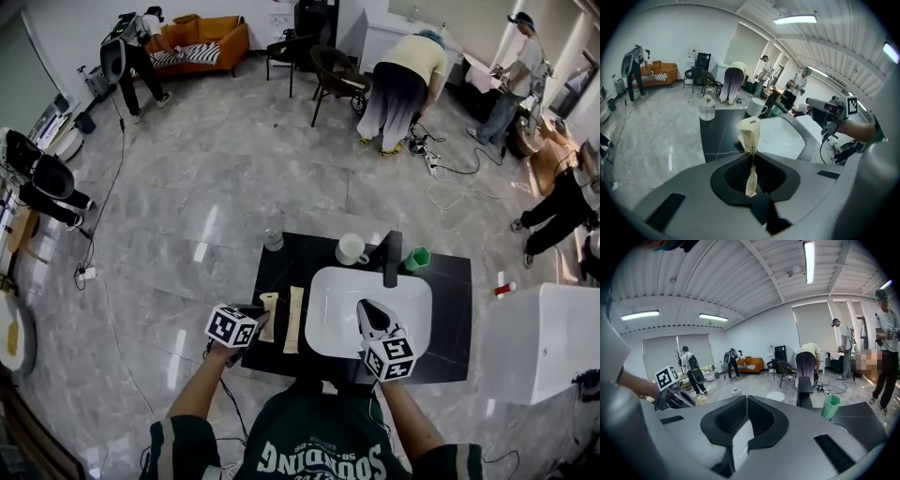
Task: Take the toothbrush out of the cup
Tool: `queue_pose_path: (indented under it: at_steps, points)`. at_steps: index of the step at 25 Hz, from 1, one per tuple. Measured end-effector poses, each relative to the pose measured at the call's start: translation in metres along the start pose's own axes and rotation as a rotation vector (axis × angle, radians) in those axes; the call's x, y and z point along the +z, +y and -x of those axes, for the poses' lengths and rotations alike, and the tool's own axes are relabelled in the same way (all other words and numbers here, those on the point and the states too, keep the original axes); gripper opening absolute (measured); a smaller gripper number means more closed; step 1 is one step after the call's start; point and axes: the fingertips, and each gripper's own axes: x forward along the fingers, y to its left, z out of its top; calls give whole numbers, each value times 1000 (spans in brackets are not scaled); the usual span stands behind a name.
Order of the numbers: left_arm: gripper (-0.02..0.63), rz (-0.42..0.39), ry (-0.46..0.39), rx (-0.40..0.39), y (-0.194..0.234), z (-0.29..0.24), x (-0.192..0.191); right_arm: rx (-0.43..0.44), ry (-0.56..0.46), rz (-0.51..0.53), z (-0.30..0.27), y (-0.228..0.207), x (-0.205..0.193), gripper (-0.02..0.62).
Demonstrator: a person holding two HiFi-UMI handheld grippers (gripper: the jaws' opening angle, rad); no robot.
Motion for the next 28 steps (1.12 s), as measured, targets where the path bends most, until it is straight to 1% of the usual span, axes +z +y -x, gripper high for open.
queue_pose_path:
  at_steps: [3,6,9,19,28]
  points:
    - [37,21,38,15,9,-2,-15,1,3,-3,1,0,-1,41]
    - [35,47,42,13,16,-7,-19,-1,4,-5,0,0,-1,41]
    - [35,55,60,20,22,-13,-22,-4,7,-8,0,-2,-2,41]
    - [35,116,105,69,47,-52,-30,-19,18,-6,3,-13,-6,41]
    - [34,152,127,119,62,-70,-40,-40,27,-12,9,-21,-9,41]
